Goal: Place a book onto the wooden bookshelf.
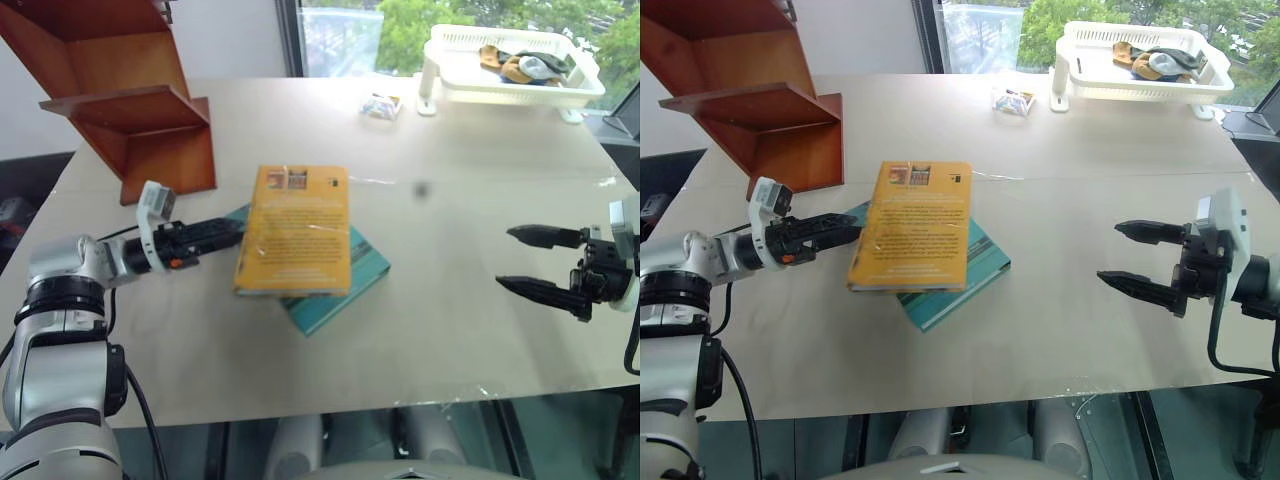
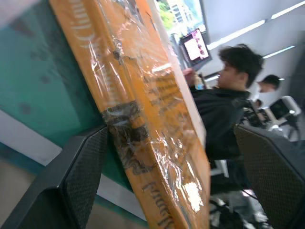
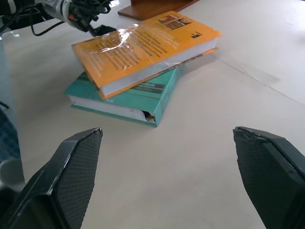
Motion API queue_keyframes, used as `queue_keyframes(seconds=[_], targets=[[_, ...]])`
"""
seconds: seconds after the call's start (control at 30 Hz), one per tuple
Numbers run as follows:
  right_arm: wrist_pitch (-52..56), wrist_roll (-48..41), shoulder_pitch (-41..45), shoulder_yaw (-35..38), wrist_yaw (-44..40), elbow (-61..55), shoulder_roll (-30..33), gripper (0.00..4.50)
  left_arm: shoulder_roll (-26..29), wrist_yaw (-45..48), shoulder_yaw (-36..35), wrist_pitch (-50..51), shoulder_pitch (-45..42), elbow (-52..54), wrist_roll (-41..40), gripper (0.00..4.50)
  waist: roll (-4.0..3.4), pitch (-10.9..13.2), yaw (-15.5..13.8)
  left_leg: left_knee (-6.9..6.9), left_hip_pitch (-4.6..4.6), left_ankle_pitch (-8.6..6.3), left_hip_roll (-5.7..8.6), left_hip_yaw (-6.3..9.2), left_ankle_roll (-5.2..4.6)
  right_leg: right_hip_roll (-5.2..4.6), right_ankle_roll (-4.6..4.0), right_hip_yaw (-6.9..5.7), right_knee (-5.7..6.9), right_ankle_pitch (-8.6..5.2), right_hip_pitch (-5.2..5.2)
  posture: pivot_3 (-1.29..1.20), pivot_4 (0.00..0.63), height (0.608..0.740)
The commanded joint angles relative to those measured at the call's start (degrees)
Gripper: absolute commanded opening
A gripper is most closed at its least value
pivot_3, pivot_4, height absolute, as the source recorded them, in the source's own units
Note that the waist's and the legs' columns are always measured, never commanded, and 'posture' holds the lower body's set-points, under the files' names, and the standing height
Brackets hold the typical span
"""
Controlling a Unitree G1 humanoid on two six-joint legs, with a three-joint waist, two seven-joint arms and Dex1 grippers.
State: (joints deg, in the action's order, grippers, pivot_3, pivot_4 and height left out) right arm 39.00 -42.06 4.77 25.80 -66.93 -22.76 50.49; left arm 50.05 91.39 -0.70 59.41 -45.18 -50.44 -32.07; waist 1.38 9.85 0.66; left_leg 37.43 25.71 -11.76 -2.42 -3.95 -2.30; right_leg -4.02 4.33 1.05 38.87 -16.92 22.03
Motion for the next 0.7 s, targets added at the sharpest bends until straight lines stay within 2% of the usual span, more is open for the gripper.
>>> queue_keyframes(seconds=[0.03, 0.2, 0.4, 0.63, 0.7], targets=[[-0.87, -1.35, -0.21, 2.14, 0.54, -1.7, 1.5, 4.5, 1.38, 1.11, 4.43, 1.43, 0.39, 0.09, -0.41, 4.44, 0.0, 0.0, 0.0, 0.0, 0.0, 0.0, 0.0, 0.05, 0.0, 0.0, 0.0, 0.0, 0.0, 0.0, 0.0, 0.0, 0.15, 0.74], [-1.64, -1.4, 0.09, 1.52, 0.77, -0.71, 2.2, 4.5, 2.89, 1.11, 8.7, 3.5, 3.95, 5.33, -4.78, 4.44, -0.04, -0.02, 0.08, 0.0, -0.01, 0.0, -0.01, 0.22, -0.01, -0.01, 0.0, 0.04, 0.0, 0.0, 0.0, 0.0, 0.15, 0.74], [-2.51, -1.28, 0.18, 0.51, 1.0, -0.34, 2.46, 4.5, 3.97, 1.11, 9.86, 5.92, 8.56, 10.88, -9.12, 4.44, -0.06, -0.04, -0.33, 0.01, -0.02, 0.0, -0.09, 0.28, -0.01, -0.05, -0.01, -0.01, 0.0, 0.0, -0.06, 0.0, 0.15, 0.74], [-3.42, -0.83, 0.54, -0.32, 0.87, 0.35, 2.67, 4.5, 2.07, 1.11, 9.32, 7.76, 11.7, 14.03, -9.65, 4.44, -0.05, -0.03, -0.39, 0.04, 0.0, 0.0, -0.07, 0.38, -0.02, -0.04, -0.02, -0.11, -0.01, -0.01, -0.1, 0.0, 0.15, 0.74], [-3.56, -0.89, 0.47, -0.43, 0.95, 0.24, 2.71, 4.5, 0.78, 1.1, 7.86, 7.92, 10.88, 12.05, -9.18, 4.44, -0.05, -0.03, -0.39, 0.04, 0.0, 0.0, -0.05, 0.38, -0.02, -0.04, -0.02, -0.1, -0.01, -0.01, -0.1, 0.0, 0.15, 0.74]])
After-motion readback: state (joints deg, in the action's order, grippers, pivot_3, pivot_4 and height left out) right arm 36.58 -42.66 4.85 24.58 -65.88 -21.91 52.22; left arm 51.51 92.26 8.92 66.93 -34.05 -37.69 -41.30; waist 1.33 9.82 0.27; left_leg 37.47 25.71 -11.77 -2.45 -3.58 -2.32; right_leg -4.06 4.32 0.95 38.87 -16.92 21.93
